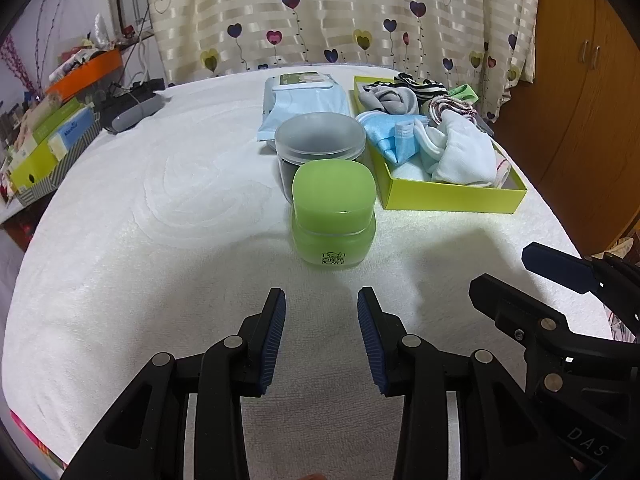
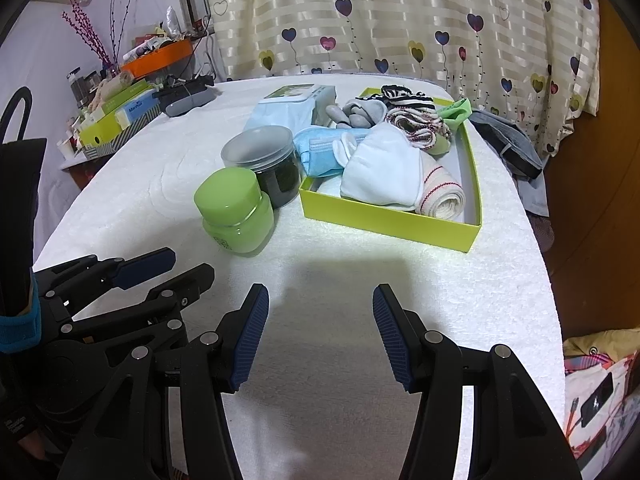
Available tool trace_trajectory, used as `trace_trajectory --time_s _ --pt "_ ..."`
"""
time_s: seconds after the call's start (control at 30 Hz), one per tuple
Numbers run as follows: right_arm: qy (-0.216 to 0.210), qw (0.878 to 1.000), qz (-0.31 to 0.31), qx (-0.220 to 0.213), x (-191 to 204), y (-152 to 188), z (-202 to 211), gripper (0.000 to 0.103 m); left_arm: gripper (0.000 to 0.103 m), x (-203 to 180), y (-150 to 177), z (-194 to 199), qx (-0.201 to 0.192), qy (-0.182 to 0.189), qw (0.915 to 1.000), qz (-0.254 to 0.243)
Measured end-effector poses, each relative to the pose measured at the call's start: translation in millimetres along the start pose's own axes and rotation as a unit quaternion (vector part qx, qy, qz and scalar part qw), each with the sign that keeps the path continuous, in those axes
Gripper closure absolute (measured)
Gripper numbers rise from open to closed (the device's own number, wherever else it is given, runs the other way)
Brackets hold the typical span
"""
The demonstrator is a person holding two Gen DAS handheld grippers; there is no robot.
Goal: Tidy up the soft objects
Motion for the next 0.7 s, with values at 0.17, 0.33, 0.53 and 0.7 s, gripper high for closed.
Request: trace_trajectory --time_s 0.17,0.33,0.53,0.7 --pt "0.0 1.0 0.001 0.0 0.5 0.6 -0.5 0.048 0.067 0.2 -0.7 0.6 -0.001 -0.002 1.0 -0.001" --pt "0.001 1.0 0.001 0.0 -0.2 0.2 -0.1 0.048 0.067 -0.4 -0.2 1.2 0.0 -0.002 1.0 -0.001" --pt "0.001 1.0 0.001 -0.001 -0.1 0.2 -0.1 0.048 0.067 1.4 0.0 1.2 -0.001 -0.002 1.0 0.0" --pt "0.002 1.0 0.002 -0.001 0.2 0.4 0.1 0.048 0.067 0.9 -0.1 1.2 -0.001 -0.002 1.0 -0.001"
Point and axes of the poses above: each gripper's, at about its wrist camera, not at the fingertips, and z roughly against the way its jaws point, x to its left, y to its underside, the point moved 6 cm from there along -z, roughly the way its jaws point, and after that the axes turned 6 degrees about x, right-handed, at the moved point
